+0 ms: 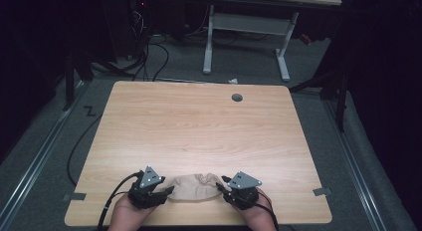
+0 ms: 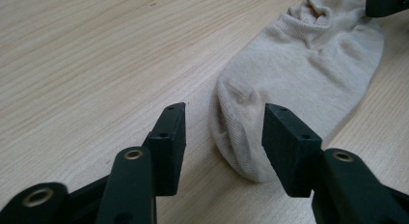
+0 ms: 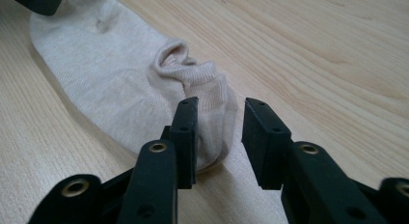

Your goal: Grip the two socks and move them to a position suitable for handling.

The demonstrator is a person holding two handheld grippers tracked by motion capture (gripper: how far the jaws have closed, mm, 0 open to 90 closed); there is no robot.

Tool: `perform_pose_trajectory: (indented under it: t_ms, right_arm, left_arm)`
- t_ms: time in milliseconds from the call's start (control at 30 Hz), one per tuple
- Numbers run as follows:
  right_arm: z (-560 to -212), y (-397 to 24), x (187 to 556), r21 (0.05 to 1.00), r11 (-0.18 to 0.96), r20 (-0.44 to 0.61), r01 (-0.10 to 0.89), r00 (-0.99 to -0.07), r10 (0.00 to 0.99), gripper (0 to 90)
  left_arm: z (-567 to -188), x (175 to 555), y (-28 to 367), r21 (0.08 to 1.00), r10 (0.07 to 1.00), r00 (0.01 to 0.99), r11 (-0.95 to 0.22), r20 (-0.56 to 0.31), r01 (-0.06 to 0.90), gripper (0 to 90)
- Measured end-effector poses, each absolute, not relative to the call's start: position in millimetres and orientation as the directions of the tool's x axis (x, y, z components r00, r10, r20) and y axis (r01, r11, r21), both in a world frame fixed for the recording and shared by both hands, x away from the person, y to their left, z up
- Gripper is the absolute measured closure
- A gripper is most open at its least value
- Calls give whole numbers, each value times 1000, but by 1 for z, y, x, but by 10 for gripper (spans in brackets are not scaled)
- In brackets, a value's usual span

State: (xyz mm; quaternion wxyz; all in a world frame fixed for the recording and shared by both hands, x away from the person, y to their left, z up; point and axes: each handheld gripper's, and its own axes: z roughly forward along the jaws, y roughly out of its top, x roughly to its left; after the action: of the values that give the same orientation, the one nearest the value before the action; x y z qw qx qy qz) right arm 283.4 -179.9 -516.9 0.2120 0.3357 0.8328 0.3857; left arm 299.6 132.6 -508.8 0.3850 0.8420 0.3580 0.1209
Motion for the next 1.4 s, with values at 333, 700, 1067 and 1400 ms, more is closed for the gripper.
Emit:
perform_pose_trajectory:
  t_ms: [333, 700, 1067, 1400]
  right_arm:
    - [-516, -185, 287, 794, 459, -95, 399, -664, 741, 633]
    - [-517, -196, 293, 804, 422, -70, 420, -637, 767, 628]
    - [-516, -211, 301, 807, 395, -73, 439, -590, 804, 629]
    - [-515, -249, 314, 830, 283, -27, 481, -473, 881, 622]
  left_arm:
    - [-506, 306, 139, 747, 701, 710, -438, -64, 500, 465]
    - [-506, 308, 142, 749, 704, 707, -435, -63, 500, 458]
    - [-507, 331, 161, 763, 748, 664, -429, 1, 483, 454]
    - [-505, 347, 202, 781, 824, 567, -353, -3, 516, 454]
